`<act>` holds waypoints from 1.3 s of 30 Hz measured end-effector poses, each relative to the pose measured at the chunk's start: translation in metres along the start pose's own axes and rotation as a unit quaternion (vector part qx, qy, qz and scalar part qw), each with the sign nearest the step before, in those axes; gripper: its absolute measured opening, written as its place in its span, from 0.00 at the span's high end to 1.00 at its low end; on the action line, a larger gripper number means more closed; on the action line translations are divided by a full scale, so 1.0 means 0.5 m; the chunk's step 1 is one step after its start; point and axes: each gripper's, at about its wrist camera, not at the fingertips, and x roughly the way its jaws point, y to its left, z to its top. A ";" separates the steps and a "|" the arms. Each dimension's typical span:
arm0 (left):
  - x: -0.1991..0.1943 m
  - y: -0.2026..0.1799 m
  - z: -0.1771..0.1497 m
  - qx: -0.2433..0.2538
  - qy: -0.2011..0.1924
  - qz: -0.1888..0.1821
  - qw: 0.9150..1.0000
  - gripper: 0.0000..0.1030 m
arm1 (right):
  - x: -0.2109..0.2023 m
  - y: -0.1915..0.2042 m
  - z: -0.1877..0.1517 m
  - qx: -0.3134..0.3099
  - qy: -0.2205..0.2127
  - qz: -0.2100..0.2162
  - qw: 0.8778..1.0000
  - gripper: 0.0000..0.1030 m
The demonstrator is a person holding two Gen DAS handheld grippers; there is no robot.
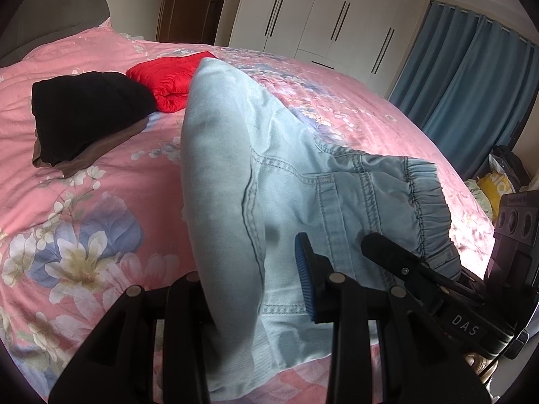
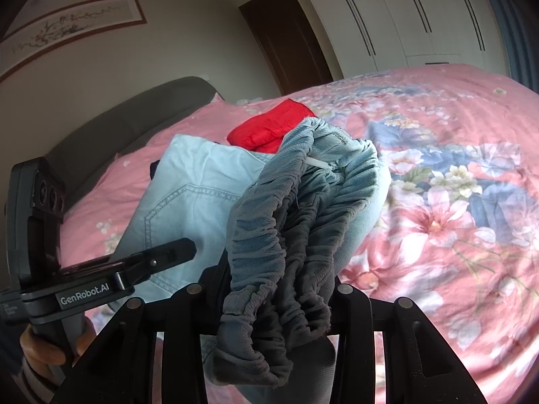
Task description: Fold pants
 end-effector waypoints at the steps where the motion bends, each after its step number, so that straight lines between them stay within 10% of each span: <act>1: 0.005 0.002 0.001 -0.001 0.001 -0.001 1.000 0.68 | 0.003 -0.002 0.001 0.000 0.002 -0.001 1.000 0.61; 39: 0.121 0.045 0.014 -0.009 0.030 -0.001 1.000 0.68 | 0.097 -0.043 0.016 0.009 0.034 -0.026 0.999 0.61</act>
